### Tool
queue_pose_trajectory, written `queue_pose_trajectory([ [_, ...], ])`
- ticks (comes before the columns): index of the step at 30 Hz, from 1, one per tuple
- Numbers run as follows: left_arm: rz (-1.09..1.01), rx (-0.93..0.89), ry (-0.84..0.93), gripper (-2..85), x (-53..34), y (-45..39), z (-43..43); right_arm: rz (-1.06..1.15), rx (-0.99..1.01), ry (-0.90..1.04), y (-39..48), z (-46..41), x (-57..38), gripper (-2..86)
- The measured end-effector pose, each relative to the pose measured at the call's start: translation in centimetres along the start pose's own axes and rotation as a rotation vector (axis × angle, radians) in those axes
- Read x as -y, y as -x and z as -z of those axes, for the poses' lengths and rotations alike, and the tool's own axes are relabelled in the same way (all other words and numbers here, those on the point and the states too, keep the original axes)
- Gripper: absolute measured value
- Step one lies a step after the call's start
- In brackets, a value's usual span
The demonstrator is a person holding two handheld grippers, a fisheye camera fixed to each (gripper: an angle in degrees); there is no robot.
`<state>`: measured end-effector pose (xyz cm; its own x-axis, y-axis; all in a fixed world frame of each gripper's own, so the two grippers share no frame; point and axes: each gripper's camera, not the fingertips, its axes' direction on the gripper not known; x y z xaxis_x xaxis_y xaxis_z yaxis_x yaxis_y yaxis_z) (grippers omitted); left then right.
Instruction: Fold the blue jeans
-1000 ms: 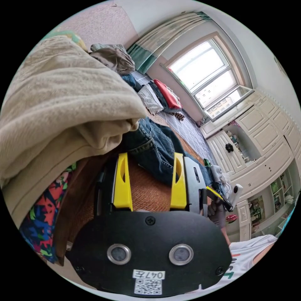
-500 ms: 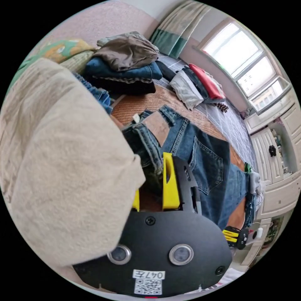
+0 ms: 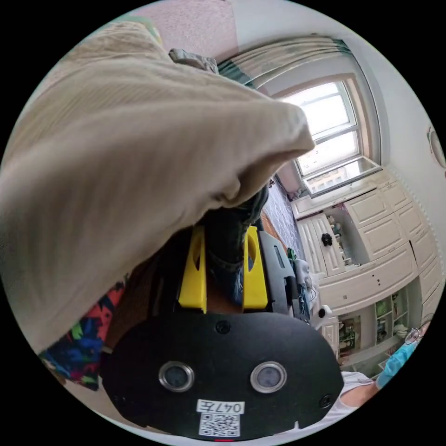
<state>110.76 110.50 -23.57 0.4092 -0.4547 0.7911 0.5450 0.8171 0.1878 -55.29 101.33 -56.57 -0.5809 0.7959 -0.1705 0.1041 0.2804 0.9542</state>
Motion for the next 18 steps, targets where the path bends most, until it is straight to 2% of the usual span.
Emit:
queue_pose_trajectory([
  [5,-0.164,0.250,-0.029,8.2,1.6,-3.4,0.5,0.030,-0.034,0.056,0.7,-2.5,-1.9,-0.4],
  [9,-0.380,0.148,-0.026,6.4,5.4,-9.2,0.1,0.029,-0.083,-0.033,1.4,-3.3,-3.7,-0.4],
  [13,-0.542,0.003,-0.125,6.0,8.7,-14.6,4.3,-0.105,0.014,-0.295,0.0,-3.4,-5.2,-0.5],
  [16,-0.556,0.082,-0.262,6.1,9.5,-15.1,10.6,-0.122,0.110,-0.380,-0.2,-5.9,-4.2,-0.4],
  [18,-0.437,0.178,-0.361,6.2,8.0,-10.0,15.2,-0.097,0.142,-0.352,0.9,-8.8,-3.0,-0.1],
])
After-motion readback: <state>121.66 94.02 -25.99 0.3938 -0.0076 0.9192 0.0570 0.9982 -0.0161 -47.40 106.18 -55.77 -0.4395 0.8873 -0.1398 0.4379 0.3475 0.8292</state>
